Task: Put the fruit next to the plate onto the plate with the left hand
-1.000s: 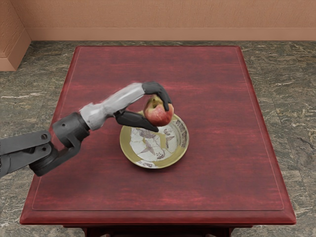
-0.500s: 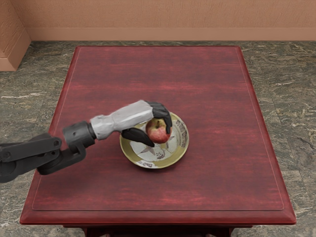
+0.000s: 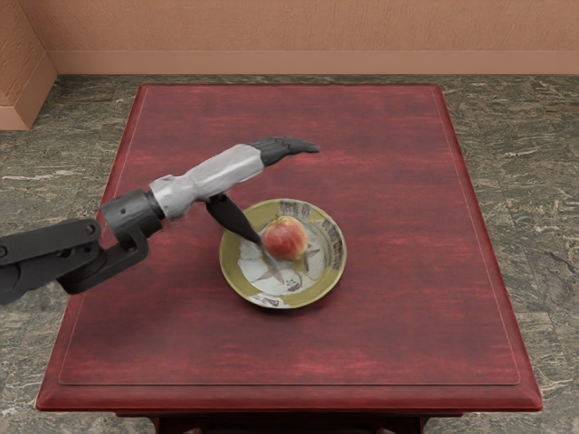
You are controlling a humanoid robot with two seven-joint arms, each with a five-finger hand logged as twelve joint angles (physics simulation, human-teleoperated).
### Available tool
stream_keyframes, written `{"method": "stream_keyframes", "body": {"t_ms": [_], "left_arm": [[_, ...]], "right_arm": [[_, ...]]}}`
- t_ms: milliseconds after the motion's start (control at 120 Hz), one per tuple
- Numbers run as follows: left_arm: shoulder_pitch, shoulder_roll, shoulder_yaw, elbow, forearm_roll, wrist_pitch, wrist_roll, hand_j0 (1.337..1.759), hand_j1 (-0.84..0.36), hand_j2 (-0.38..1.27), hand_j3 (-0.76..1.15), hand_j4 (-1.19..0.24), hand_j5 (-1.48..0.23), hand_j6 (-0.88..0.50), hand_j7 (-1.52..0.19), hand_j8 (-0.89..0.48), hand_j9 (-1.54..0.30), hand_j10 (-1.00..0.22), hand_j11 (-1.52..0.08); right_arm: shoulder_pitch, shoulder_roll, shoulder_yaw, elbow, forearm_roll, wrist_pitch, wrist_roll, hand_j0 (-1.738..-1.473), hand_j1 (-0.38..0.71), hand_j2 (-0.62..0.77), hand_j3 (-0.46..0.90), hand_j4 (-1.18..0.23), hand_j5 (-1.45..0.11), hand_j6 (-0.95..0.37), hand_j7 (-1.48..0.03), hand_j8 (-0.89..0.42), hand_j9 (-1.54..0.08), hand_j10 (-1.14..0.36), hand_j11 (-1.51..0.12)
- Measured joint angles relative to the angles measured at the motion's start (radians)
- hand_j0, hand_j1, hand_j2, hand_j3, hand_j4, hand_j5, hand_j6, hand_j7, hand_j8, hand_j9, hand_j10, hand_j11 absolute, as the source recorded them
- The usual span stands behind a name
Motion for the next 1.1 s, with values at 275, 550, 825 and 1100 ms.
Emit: {"method": "stream_keyframes", "body": {"t_ms": [275, 550, 825, 1100], "left_arm": [[0.086, 0.072, -0.099, -0.005, -0.27, -0.001, 0.0, 1.658, 0.31, 0.02, 0.0, -0.04, -0.06, -0.04, -0.06, -0.03, -0.06, -0.04, -0.06], [0.327, 0.066, -0.351, 0.038, -0.473, -0.095, 0.0, 1.658, 0.33, 0.01, 0.0, -0.02, -0.03, -0.02, -0.03, -0.02, -0.03, -0.02, -0.03], [0.496, 0.068, -0.514, 0.095, -0.593, -0.277, 0.0, 1.658, 0.33, 0.01, 0.0, -0.02, -0.02, -0.02, -0.02, -0.02, -0.02, -0.02, -0.02], [0.502, 0.072, -0.534, 0.107, -0.603, -0.324, 0.0, 1.658, 0.33, 0.01, 0.0, -0.01, -0.02, -0.01, -0.02, -0.01, -0.02, -0.01, -0.02]], "right_arm": [[0.0, 0.0, -0.002, 0.0, -0.001, 0.0, 0.0, -1.658, -0.35, 0.0, 0.0, 0.0, 0.0, 0.01, 0.0, 0.0, 0.0, 0.0, 0.0], [-0.049, 0.0, -0.009, 0.0, -0.004, 0.0, 0.0, -1.658, -0.35, 0.0, 0.0, 0.0, 0.0, 0.01, 0.0, 0.0, 0.0, 0.0, 0.0], [-0.055, 0.0, -0.009, 0.0, -0.004, 0.0, 0.0, -1.658, -0.35, 0.0, 0.0, 0.0, 0.0, 0.01, 0.0, 0.0, 0.0, 0.0, 0.0], [-0.055, 0.0, -0.009, 0.0, -0.005, 0.0, 0.0, -1.658, -0.35, 0.0, 0.0, 0.0, 0.0, 0.01, 0.0, 0.0, 0.0, 0.0, 0.0]]}}
